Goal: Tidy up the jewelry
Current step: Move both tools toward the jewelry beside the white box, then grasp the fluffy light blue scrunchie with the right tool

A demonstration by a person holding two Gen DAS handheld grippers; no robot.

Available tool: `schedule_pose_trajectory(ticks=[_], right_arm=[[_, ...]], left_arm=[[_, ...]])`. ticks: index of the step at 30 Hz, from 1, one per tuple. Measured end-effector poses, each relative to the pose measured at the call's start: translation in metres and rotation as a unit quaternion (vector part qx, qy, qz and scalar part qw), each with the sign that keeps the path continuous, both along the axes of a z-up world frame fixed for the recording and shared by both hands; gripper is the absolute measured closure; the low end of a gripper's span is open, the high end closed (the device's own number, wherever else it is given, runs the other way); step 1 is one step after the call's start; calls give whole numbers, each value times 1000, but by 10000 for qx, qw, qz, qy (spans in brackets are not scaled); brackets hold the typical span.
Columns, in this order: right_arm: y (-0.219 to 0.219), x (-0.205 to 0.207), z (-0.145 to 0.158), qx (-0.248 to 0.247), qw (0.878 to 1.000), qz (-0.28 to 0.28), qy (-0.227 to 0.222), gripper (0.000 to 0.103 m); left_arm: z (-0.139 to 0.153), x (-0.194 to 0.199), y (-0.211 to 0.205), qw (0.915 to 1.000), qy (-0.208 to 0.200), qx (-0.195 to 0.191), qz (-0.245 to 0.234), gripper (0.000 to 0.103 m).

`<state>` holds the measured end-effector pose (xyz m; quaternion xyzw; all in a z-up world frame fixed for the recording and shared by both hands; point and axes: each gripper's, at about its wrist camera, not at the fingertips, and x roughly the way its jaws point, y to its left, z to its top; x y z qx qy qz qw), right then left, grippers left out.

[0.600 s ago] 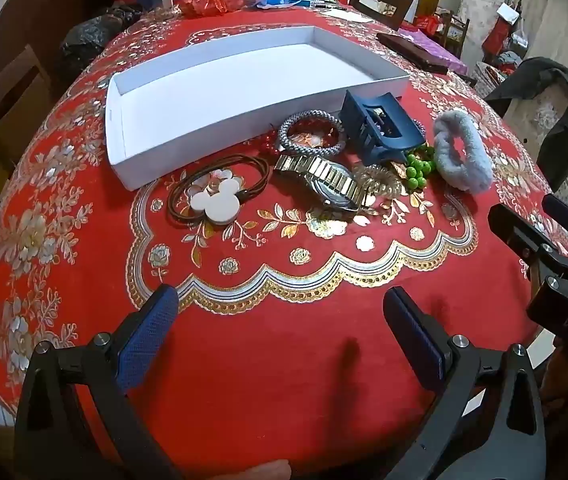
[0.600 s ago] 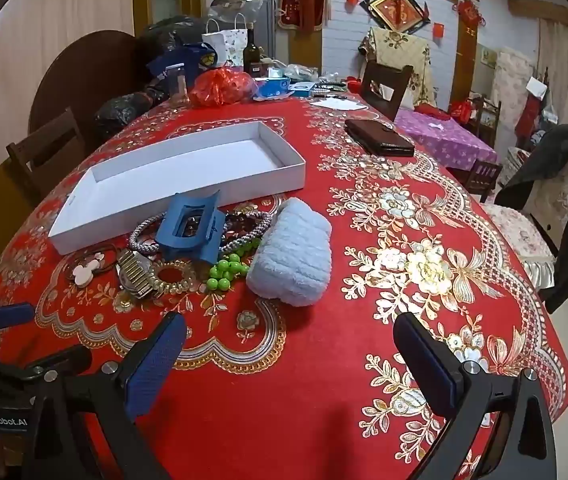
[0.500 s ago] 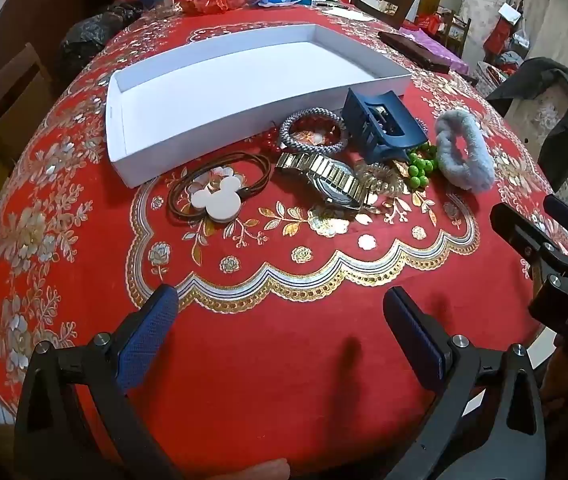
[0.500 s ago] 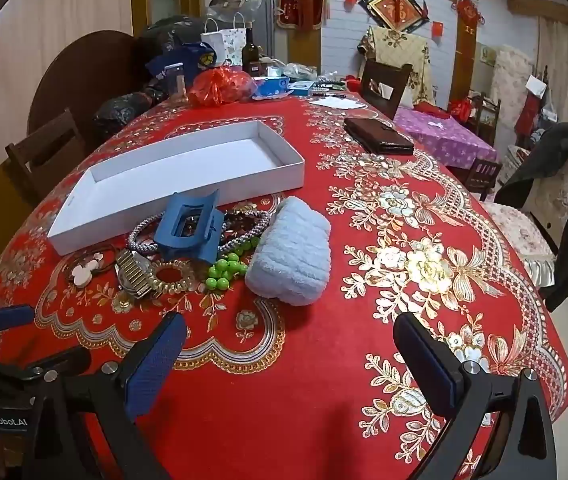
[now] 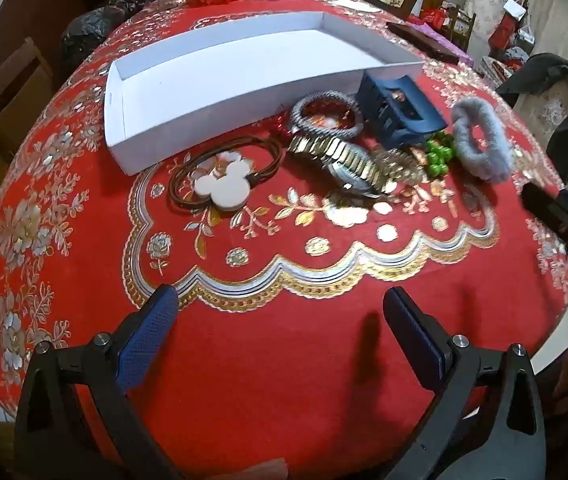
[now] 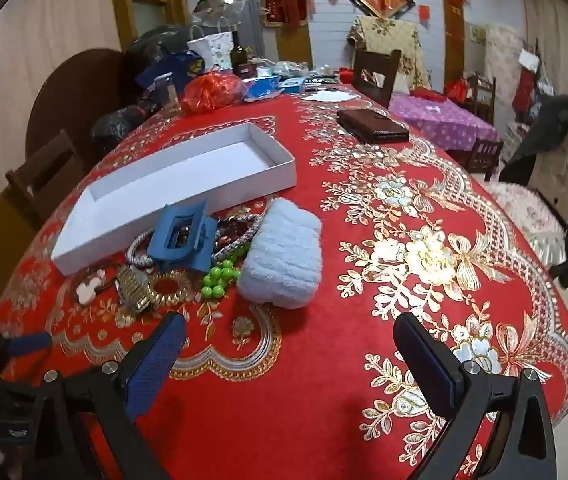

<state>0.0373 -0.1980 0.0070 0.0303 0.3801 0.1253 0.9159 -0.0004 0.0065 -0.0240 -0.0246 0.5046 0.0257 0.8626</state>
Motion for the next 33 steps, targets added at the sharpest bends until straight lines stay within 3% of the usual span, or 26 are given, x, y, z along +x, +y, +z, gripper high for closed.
schedule_pose_trajectory(ticks=[4,8,11,15,16,21,23,26,33], right_arm=[[-4,22,4,348,9989,199,244,0],[8,51,8,225,9970,615,403,0],[7,67,0,210,9975,441,507,0],[-1,78,-11,760,9944,145,720,0],[1,80,-13,762,9943,110,743,3],[11,84,-22,526,9942,327,880,36],[10,84,-28,492,9935,359,958,59],[6,80,-27,483,9945,373,852,60],[-21,66,-17,543,9967,-12,597,61]], left_arm=[[-7,-2,2,10000,-32,64,5,0],[-11,-1,5,9999,-108,53,-38,0],[-13,-3,8,9997,-222,23,-56,0],[-8,-3,8,9995,-274,49,-143,0],[-8,-4,9,9995,-259,56,-184,0],[-1,1,6,9992,-176,4,-364,1],[16,0,8,9978,-486,-148,-421,1],[47,10,6,9930,-918,-437,-607,1],[69,68,-22,9905,-871,-730,-779,1]])
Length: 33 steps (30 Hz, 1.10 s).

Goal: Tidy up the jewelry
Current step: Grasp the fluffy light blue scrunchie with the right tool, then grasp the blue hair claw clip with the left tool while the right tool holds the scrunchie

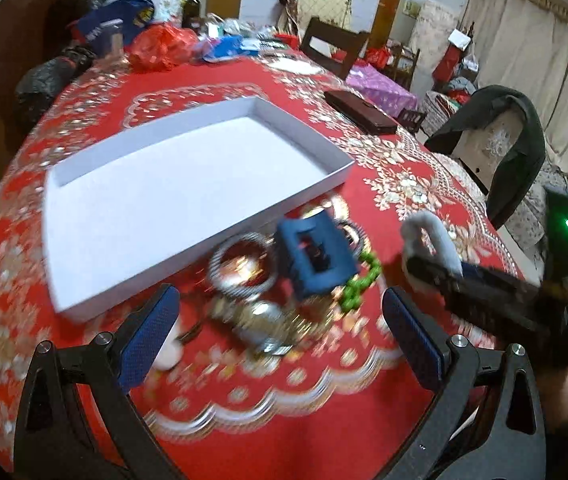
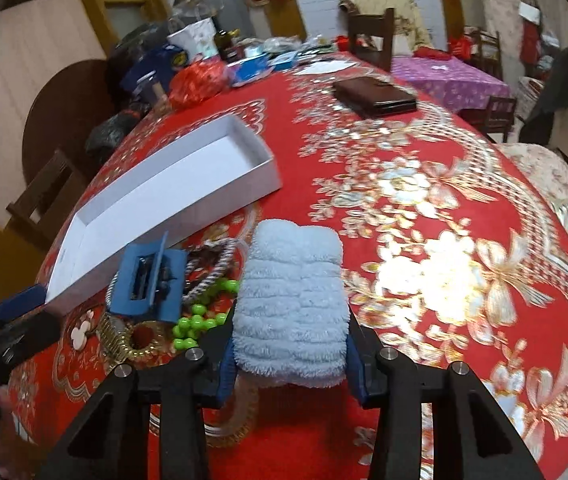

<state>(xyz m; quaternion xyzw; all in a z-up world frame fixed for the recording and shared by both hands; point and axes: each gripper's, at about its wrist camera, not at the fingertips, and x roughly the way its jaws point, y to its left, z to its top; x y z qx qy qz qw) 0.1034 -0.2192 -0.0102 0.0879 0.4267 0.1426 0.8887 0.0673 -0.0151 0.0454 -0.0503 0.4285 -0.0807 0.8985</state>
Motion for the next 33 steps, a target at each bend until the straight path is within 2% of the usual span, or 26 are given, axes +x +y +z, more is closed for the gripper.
schedule_pose_trajectory(ticks=[4,7,10,14,16,20,27,33], right_arm=[[-5,-5,-2,-36,10000,-41,31,61],[-4,-8,-3,-65,10000,11,35,61],[-4,-8,-4,-60,10000,26,26,61],[-2,-8,-2,-56,10000,26,1,61],[-1,-8,-2,-52,10000,34,-9,61],[1,-9,0,-76,10000,30,-19,61],[4,-8,2,-69,9999,20,-81,61],[9,-7,3,-97,9999,58,-109,61]], left_arm=[[-12,22,-30,9996,233,137,-54,1],[-18,29,-44,9993,226,311,-14,1],[-27,37,-43,9981,285,494,241,1],[-30,43,-35,9970,255,555,472,1],[-34,45,-32,9971,315,508,477,12],[-35,40,-26,9986,360,203,328,56],[-18,20,-12,9995,15,-316,3,57],[-1,5,1,9989,-323,-329,-90,59]])
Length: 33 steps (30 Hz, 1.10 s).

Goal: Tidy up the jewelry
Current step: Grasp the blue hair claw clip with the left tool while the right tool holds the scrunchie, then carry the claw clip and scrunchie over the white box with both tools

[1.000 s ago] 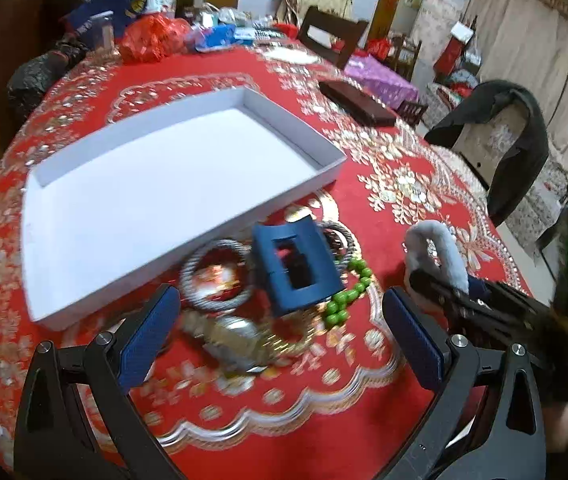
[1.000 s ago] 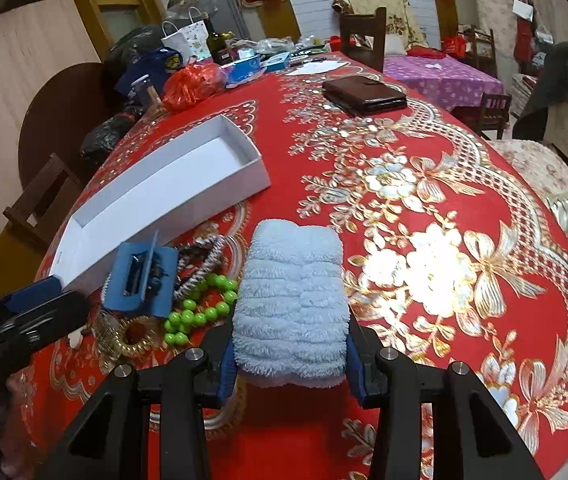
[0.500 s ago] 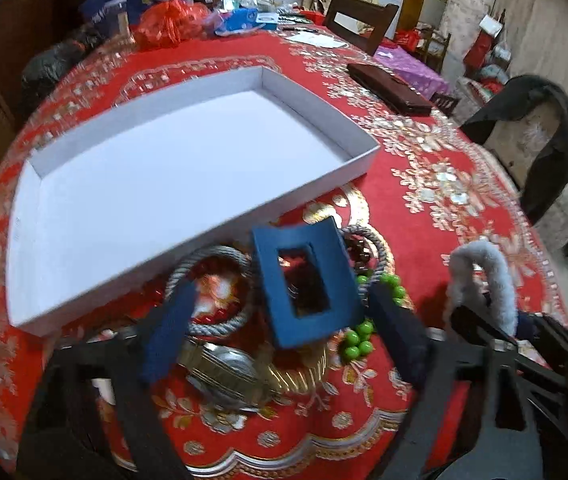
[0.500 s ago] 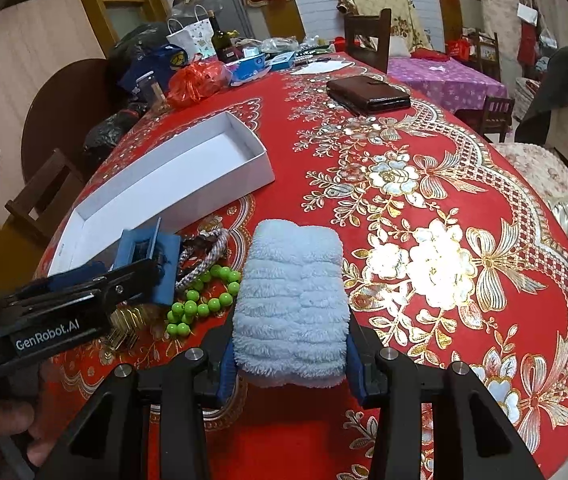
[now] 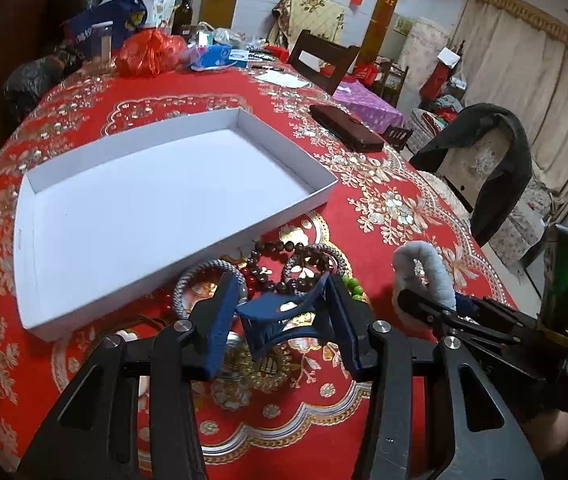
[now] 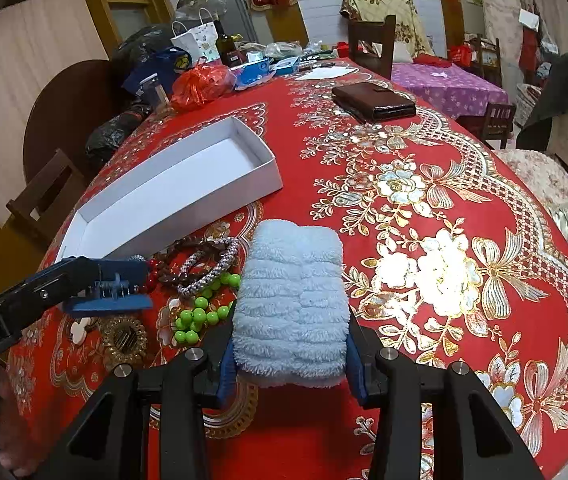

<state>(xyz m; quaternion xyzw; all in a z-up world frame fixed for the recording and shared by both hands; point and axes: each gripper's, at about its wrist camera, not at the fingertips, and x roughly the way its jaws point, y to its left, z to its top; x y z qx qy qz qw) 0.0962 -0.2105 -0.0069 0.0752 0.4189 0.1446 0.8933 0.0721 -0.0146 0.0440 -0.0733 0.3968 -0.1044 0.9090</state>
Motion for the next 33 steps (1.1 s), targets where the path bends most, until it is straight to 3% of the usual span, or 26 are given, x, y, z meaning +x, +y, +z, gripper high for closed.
schedule_pose_trajectory(ticks=[4,15,18,24,31,33], right_arm=[[1,-2,-1,-32,10000,17,-3,61],[1,-3,-4,-61,10000,59,36,61],[2,-3,-5,-82,9999,81,52,61],[2,-1,-7,-97,9999,74,110,61],[2,0,-8,-104,9998,76,121,60],[2,0,-8,-99,9999,79,114,61]], left_arm=[[-13,1,5,9996,237,-51,-110,59],[-34,-12,-8,9983,374,90,-430,55],[-35,-9,-12,9980,423,115,-466,46],[-30,1,-19,9979,344,197,-506,42],[-34,10,-27,9967,463,418,-516,42],[-36,9,-26,9969,458,399,-509,56]])
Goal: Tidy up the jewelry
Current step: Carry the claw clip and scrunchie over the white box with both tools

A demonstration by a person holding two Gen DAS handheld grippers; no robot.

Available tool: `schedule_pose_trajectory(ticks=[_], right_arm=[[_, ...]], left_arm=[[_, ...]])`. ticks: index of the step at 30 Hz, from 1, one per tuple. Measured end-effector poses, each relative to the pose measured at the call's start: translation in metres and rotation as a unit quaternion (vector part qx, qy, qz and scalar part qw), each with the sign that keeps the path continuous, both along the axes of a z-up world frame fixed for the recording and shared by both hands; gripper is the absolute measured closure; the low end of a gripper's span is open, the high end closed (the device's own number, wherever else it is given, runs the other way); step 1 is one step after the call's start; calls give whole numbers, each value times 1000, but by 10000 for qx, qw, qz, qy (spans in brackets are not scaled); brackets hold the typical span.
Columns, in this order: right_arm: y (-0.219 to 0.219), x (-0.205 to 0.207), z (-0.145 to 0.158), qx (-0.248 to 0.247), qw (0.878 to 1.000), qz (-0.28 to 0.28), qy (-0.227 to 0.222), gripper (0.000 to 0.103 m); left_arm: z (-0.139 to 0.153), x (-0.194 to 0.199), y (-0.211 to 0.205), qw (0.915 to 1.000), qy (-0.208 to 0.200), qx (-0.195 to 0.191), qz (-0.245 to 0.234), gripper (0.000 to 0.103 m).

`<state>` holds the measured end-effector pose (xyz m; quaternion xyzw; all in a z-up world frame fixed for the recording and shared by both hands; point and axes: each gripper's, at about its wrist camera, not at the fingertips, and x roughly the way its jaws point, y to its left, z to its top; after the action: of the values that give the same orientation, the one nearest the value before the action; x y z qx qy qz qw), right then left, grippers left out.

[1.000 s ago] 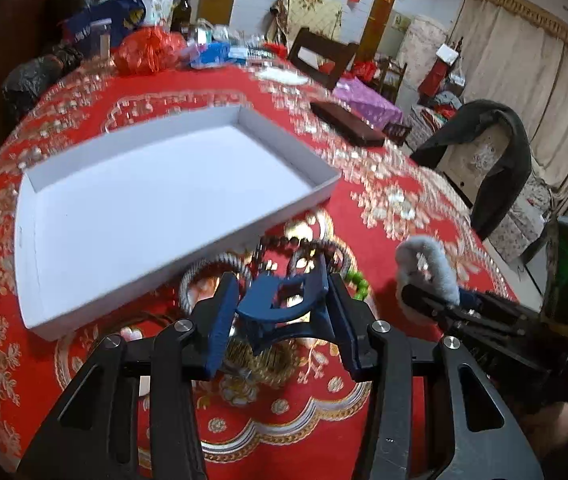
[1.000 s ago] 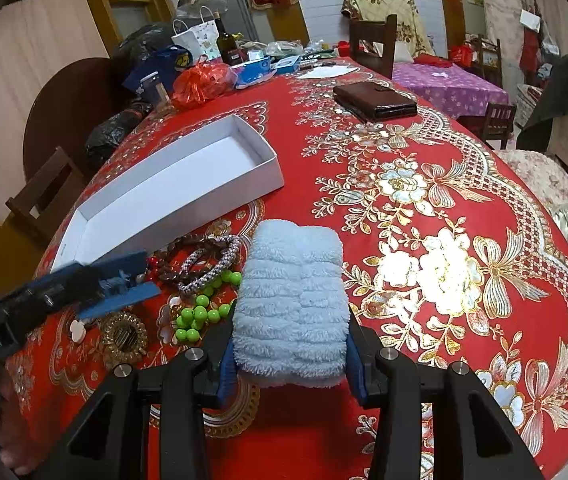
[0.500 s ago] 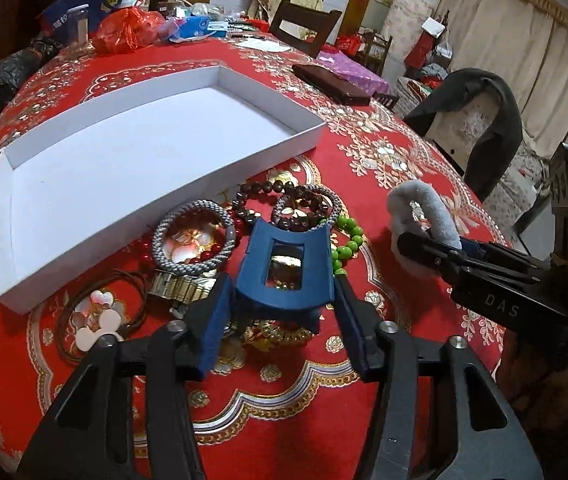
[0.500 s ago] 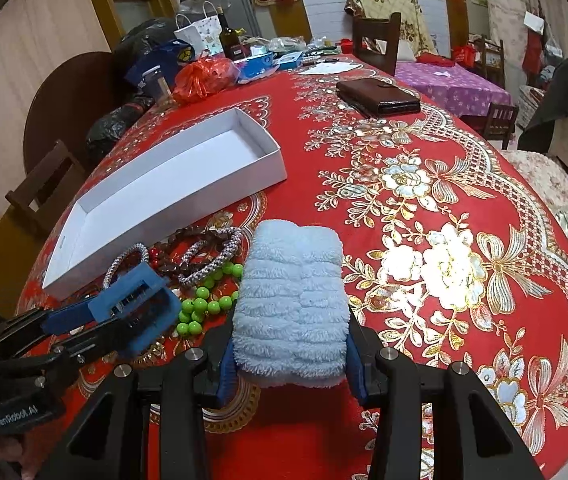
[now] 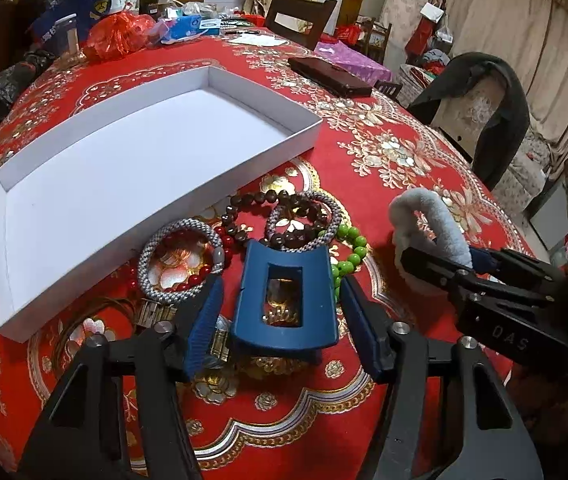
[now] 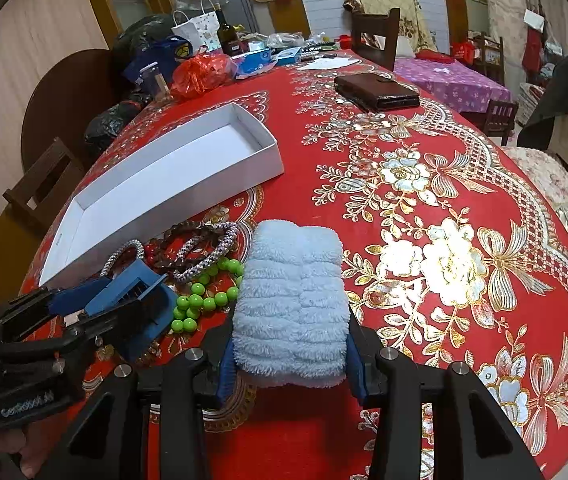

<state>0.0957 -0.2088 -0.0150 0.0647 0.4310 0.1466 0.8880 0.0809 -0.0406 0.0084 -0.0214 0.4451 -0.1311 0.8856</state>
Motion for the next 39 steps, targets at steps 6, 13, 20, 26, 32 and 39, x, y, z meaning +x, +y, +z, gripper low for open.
schedule_pose_trajectory(ticks=[6,13,20,26,32,39], right_arm=[[-1,-4,9,91,9997,2,-218,61],[7,-7,30,405,9976,136,-543,61],[29,1,50,447,9975,163,-520,61],[63,30,69,159,9966,737,-319,61],[91,80,77,2,9927,1164,-310,61],[116,125,51,149,9923,1173,-371,61]], left_arm=[[12,-8,14,9993,-183,-270,180,56],[44,-20,37,9951,-651,-577,466,56],[56,-23,67,9924,-792,-609,724,56],[60,-17,106,9885,-920,-490,1093,56],[52,5,135,9842,-915,-313,1485,56],[34,42,157,9792,-759,-104,1881,56]])
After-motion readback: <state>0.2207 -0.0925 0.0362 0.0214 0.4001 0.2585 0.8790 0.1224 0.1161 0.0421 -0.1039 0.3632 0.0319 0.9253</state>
